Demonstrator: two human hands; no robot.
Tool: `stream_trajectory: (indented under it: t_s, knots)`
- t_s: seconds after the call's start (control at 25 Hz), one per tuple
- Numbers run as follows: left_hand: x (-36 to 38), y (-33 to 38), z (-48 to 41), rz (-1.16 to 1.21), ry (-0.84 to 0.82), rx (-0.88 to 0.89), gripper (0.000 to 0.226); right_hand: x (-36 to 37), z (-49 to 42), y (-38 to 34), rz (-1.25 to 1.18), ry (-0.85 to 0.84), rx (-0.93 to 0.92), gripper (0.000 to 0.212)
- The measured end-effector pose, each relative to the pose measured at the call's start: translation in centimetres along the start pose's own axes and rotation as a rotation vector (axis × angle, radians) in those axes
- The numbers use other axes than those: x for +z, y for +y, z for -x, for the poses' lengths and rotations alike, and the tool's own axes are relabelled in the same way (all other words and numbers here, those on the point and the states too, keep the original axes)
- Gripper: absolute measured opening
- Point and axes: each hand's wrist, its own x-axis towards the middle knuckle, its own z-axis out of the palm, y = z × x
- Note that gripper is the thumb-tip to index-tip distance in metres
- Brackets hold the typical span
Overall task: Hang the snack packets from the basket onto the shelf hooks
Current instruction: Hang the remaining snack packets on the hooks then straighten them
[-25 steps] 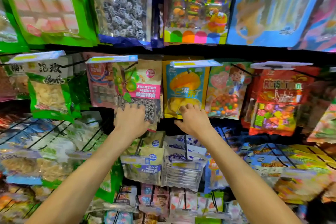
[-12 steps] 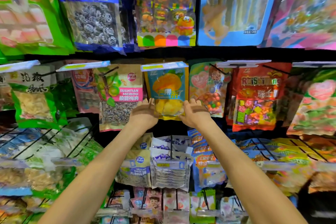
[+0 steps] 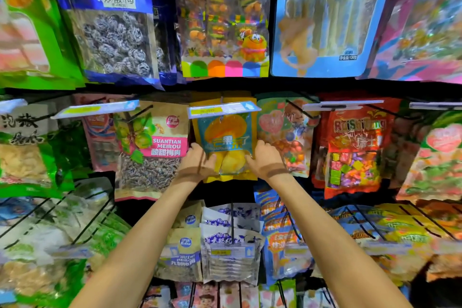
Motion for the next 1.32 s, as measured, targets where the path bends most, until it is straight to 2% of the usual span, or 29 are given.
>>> stream_trajectory:
  t_s: [0.08, 0.12, 0.16, 0.24, 0.28, 0.36, 0.52, 0.64, 0.76, 0.92, 1.24, 1.32]
  knots:
    - [0.2, -1.1, -0.5, 0.094, 0.016, 0.011, 0.076, 0.3, -0.6, 0.2, -0.140, 0.019, 0.056, 0.045]
    - [0.0, -1.4, -0.2, 0.080, 0.003, -0.037, 0.085, 0.3, -0.9, 0.3, -0.205, 0.027, 0.078, 0.045]
    - [0.0, -1.9, -0.1, 0.170, 0.013, -0.108, 0.082, 0.3, -1.2, 0.4, -0.273, 0.032, 0.103, 0.044]
    - [0.3, -1.8, 0.3, 0.217, -0.014, -0.179, 0.047, 0.0, -1.4, 0.3, -0.414, 0.035, 0.136, 0.043]
    - [0.1, -1.1, 0.4, 0.238, -0.021, -0.182, 0.040, -0.1, -1.5, 0.1, -0.471, 0.031, 0.142, 0.043]
    - [0.0, -0.6, -1.5, 0.421, 0.030, -0.204, 0.037, 0.2, -1.8, -0.2, -0.593, 0.001, 0.156, 0.043]
    - [0.4, 0.0, -5.0, 0.435, 0.090, -0.149, 0.040, 1.5, -2.4, -0.4, -0.795, -0.001, 0.267, 0.044]
    - [0.9, -1.1, -5.4, 0.393, 0.088, -0.133, 0.041, 2.0, -2.8, 0.2, -0.836, 0.017, 0.293, 0.038]
    - [1.0, -1.6, -5.5, 0.383, 0.103, -0.086, 0.040, 2.2, -3.1, 0.3, -0.851, 0.020, 0.283, 0.041]
    - [0.9, -2.7, -6.1, 0.452, 0.104, -0.013, 0.063, 2.8, -3.6, 0.4, -0.840, -0.001, 0.287, 0.043]
    - [1.0, -2.1, -7.5, 0.470, 0.106, -0.053, 0.041, 2.3, -5.0, 0.5, -0.688, -0.047, 0.263, 0.064]
    - [1.0, -2.0, -7.9, 0.512, 0.105, -0.063, 0.051, 2.0, -5.3, 0.5, -0.670, -0.074, 0.264, 0.060]
